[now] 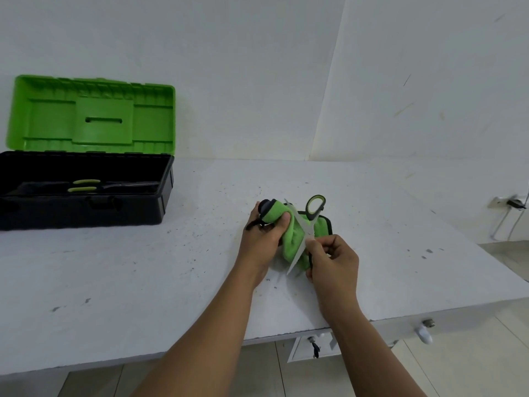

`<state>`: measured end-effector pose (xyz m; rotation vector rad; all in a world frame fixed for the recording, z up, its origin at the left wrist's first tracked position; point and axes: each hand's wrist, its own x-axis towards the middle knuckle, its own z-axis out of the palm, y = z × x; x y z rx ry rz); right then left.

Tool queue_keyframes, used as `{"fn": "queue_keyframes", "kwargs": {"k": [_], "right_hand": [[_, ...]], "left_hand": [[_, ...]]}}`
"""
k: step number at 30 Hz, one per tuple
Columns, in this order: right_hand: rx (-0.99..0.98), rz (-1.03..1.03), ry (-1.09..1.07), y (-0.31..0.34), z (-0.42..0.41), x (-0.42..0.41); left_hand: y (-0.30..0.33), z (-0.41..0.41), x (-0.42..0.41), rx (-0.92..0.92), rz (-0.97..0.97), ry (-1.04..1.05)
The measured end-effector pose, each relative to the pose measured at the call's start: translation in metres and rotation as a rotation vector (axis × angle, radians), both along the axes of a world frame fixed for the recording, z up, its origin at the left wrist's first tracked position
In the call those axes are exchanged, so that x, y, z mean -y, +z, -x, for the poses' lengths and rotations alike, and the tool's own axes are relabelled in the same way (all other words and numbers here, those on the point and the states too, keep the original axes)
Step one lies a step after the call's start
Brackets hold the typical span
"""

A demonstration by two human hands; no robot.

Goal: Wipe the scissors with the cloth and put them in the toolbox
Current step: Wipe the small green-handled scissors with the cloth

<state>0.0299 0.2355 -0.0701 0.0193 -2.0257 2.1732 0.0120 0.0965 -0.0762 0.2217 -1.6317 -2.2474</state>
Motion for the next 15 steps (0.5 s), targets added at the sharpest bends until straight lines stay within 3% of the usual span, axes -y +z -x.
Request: {"fn": "queue_keyframes", "kwargs": {"k": [8, 15], "right_hand": [[-0.056, -0.189, 0.026, -0.002, 0.001, 0.004], [-0.095, -0.285, 0.076, -0.001, -0.001, 0.007]], "left_hand": [[-0.002, -0.001, 0.0, -0.009, 0.017, -0.096], [-0.006, 0.009, 0.0, -0.005, -0.235, 0.064]]}}
